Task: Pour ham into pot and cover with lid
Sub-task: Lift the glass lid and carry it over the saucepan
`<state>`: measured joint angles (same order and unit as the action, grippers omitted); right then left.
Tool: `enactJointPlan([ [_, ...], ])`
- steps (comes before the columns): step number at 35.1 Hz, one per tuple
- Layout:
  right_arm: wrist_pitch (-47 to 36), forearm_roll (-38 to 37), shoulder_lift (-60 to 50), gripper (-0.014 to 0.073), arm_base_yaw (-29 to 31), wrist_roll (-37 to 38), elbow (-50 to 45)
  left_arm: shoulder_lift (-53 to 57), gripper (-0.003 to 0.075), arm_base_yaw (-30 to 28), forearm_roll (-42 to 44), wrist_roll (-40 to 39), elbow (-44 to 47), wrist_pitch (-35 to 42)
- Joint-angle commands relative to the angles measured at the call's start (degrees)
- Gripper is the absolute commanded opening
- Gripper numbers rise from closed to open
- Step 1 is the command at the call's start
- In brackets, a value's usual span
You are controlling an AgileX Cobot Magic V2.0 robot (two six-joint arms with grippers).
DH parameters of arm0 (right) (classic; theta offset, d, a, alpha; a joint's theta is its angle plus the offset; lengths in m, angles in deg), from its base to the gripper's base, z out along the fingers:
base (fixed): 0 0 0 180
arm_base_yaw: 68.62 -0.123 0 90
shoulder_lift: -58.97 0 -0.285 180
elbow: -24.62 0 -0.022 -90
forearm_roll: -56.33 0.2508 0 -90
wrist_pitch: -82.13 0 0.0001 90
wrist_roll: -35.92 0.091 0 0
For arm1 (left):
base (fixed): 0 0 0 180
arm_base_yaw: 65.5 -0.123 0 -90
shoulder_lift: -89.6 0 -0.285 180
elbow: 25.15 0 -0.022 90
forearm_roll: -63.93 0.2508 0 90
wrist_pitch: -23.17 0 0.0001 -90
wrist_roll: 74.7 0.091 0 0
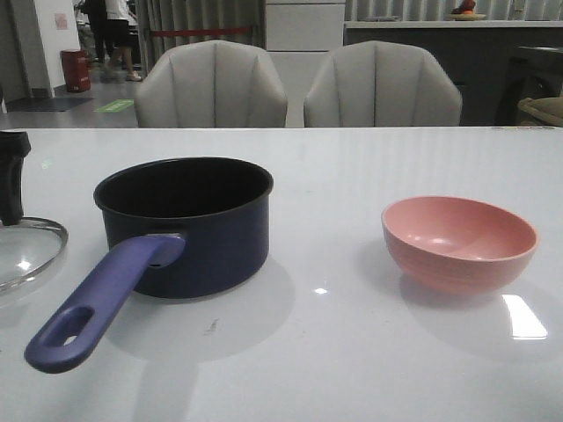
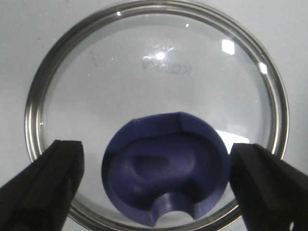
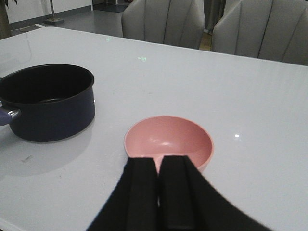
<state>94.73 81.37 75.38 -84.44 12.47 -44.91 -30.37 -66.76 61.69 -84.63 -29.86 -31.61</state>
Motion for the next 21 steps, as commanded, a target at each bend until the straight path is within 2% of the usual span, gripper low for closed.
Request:
enactJointPlan([
  [1,-3.72,0.53,0.38,0.0147,-0.07,-0.4,1.52,2.51,0.0607,-0.08,-1.13,0.44,-1.74,0.77],
  [12,-3.72,0.53,0.38,0.0147,-0.07,-0.4,1.52,0.73,0.0596,-0.08,-1.2,0.57,-1.74,0.38],
  [15,-3.72,0.53,0.38,0.0147,-0.07,-0.4,1.52,0.73,0.0517,-0.08,-1.2,0.57,-1.74,0.38],
  [18,-3.72,0.53,0.38,0.0147,-0.07,-0.4,1.52,0.48,0.0369,-0.08,-1.2,0.71,-1.74,0.38],
  [21,-3.72,0.53,0.38,0.0147,-0.07,-0.4,1.52,0.45,0.0296,-0.08,-1.2,0.71,-1.74,0.28],
])
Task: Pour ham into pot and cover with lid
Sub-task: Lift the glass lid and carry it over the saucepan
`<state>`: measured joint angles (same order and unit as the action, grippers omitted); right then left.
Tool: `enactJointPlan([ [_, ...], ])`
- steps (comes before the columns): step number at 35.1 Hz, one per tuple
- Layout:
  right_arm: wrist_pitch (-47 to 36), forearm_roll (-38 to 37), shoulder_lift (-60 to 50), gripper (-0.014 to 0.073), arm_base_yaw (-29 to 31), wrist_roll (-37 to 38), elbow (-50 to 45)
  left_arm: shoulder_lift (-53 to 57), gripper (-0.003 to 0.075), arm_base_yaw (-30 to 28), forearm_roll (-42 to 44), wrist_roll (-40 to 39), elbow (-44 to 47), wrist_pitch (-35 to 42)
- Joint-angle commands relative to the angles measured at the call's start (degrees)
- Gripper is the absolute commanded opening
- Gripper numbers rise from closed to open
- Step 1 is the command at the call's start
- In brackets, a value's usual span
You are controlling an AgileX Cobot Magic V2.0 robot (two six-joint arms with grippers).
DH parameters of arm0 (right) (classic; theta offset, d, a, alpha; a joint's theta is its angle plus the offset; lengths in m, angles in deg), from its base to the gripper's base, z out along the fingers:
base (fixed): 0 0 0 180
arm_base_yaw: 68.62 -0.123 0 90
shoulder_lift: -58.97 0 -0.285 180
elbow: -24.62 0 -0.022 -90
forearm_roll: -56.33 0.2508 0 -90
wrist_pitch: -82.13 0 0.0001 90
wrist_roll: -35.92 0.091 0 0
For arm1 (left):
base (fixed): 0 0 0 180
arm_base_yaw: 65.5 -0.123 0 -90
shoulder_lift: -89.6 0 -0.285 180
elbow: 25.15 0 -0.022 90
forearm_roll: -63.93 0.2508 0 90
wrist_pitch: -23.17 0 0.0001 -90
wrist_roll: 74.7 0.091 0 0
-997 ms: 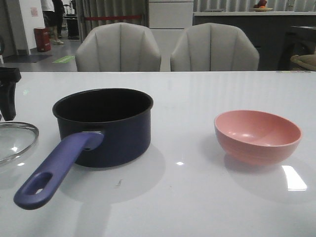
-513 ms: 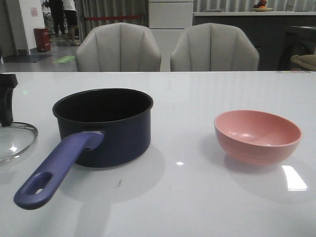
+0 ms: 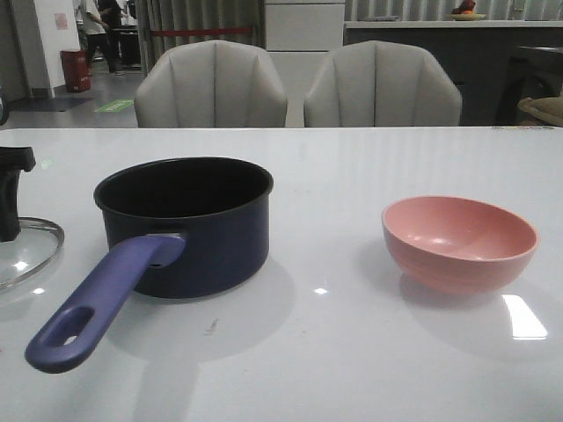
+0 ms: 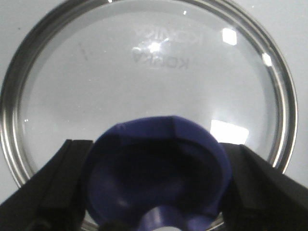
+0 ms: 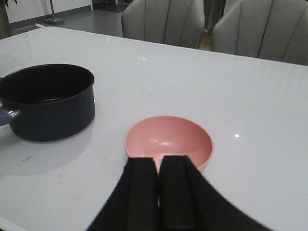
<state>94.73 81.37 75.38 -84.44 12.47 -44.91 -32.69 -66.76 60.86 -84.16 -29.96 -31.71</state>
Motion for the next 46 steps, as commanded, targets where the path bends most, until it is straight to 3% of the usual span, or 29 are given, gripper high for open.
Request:
enactJointPlan([
  [1,-3.72,0.53,0.38,0.0147,-0.07,-0.4,1.52,2.77,0.0288,-0.08,-0.37,0.25,-1.64,0.37],
  [24,-3.66,0.53,0.38,0.0147,-0.07,-0.4,1.52,12.67,0.028,1.07,-0.08,4.09,-5.54,0.71],
  [29,-3.66,0.53,0.38,0.0147,-0.07,-0.4,1.52,15.24,0.028,5.74,-0.08,5.42,-10.25,-0.54],
  [39,-3.66,0.53,0.38,0.0147,-0.07,-0.4,1.52,14.33,0.028,22.06,0.13,8.83,-18.03,-4.16],
  [46,-3.59,0.53,0.38,0.0147,-0.07,-0.4,1.52,8.64,0.028,26.35,0.13,8.92,-22.99,-11.5],
])
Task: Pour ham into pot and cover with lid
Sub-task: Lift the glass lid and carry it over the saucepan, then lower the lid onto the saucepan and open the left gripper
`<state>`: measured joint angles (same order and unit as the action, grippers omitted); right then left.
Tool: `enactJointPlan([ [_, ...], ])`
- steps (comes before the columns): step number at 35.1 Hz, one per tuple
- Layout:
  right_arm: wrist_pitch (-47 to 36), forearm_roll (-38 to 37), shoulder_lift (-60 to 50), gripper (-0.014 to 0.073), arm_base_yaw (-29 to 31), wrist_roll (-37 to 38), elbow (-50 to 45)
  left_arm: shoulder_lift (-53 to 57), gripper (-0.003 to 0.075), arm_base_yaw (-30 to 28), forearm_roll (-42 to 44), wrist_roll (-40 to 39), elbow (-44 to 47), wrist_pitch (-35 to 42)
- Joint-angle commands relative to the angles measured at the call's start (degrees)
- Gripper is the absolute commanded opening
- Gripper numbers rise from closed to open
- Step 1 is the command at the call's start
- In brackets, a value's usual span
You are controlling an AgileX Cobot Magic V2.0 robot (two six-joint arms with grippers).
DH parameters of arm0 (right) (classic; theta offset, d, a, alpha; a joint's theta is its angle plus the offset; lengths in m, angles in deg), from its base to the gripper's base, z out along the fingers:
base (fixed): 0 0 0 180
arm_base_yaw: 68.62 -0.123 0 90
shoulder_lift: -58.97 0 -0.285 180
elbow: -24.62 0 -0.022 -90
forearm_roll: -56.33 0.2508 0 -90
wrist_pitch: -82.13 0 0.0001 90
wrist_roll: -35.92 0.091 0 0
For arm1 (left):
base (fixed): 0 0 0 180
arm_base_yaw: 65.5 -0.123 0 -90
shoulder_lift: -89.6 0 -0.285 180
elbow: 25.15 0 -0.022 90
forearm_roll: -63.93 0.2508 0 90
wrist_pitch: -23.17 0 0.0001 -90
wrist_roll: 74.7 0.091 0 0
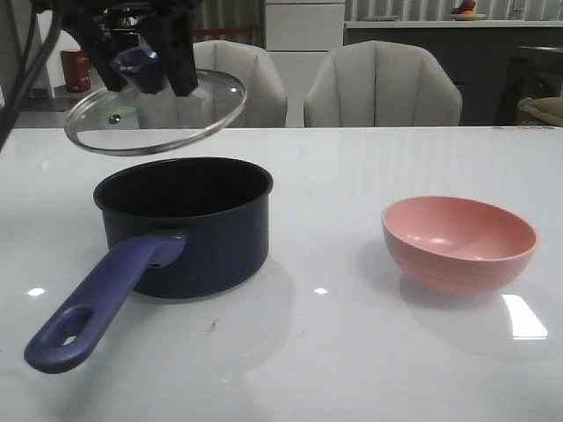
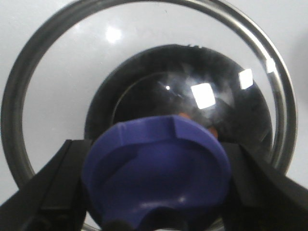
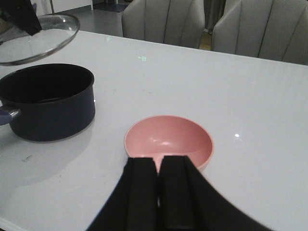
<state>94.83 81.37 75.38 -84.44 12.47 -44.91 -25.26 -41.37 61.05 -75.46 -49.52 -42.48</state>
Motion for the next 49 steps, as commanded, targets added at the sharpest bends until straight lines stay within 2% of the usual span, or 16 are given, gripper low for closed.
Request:
enactJointPlan([
  [1,-3.7,0.53,0.38,0.0147,-0.07,-0.4,1.52,0.38,0.028,1.18,-0.06,0.22,-3.94,-1.57],
  [15,-3.7,0.53,0.38,0.0147,-0.07,-0.4,1.52,-4.11,0.028,1.32,-4.06,0.22,-5.49,-4.15],
  [36,-3.7,0.53,0.38,0.0147,-0.07,-0.4,1.52,-6.06,0.0281,1.32,-6.44,0.22,-5.49,-2.57],
  [49,-3.7,0.53,0.38,0.0147,-0.07,-0.4,1.52,-6.07,0.0281,1.32,-2.5,0.22,-5.49,-4.99],
])
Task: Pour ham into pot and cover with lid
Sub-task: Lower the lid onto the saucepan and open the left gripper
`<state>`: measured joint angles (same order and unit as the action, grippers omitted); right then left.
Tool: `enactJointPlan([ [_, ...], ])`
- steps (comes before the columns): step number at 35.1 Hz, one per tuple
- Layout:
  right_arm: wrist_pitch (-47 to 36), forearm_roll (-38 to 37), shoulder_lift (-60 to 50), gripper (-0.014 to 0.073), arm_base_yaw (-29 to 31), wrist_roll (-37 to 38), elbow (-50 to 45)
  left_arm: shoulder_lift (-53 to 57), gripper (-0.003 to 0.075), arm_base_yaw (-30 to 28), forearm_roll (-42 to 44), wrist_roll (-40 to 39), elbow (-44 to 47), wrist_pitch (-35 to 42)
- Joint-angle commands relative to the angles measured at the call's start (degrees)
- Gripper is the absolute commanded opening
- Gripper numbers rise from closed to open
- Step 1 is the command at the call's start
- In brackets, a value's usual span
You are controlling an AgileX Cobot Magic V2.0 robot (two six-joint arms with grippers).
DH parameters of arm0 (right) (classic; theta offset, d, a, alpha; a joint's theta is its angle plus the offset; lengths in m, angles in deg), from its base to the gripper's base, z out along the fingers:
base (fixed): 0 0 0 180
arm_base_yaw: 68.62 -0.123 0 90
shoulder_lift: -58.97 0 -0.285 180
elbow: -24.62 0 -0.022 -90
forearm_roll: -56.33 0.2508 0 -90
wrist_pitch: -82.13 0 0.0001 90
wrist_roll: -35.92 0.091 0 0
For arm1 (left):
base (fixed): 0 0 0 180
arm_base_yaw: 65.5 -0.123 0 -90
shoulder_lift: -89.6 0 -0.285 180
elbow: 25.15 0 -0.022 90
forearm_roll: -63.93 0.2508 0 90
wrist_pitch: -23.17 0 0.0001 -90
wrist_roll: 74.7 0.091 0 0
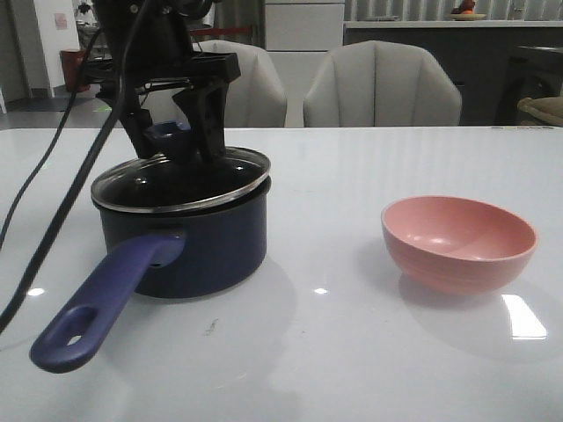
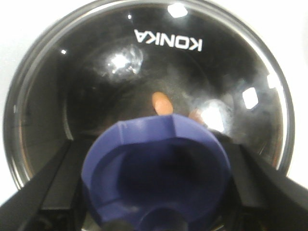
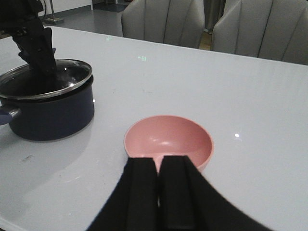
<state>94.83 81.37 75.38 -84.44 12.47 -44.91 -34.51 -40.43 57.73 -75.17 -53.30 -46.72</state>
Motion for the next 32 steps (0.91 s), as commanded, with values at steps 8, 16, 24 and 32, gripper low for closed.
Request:
enactJointPlan([
  [8,-3.7,0.53,0.38,0.0147,-0.07,-0.4,1.52,3.18,0.0374,0.37,0.82,-0.08,-1.71,0.62],
  [16,-3.7,0.53,0.38,0.0147,-0.07,-0.4,1.52,3.18,0.0605,0.37,-0.79,-0.08,-1.71,2.29],
  [24,-3.7,0.53,0.38,0.0147,-0.07,-0.4,1.52,3.18,0.0606,0.37,-2.01,-0.08,-1.71,4.03],
  [32,-3.7,0.53,0.38,0.0147,-0.07,-0.4,1.52,5.29,0.0606,0.37,-2.78,-0.08,-3.36,5.6],
])
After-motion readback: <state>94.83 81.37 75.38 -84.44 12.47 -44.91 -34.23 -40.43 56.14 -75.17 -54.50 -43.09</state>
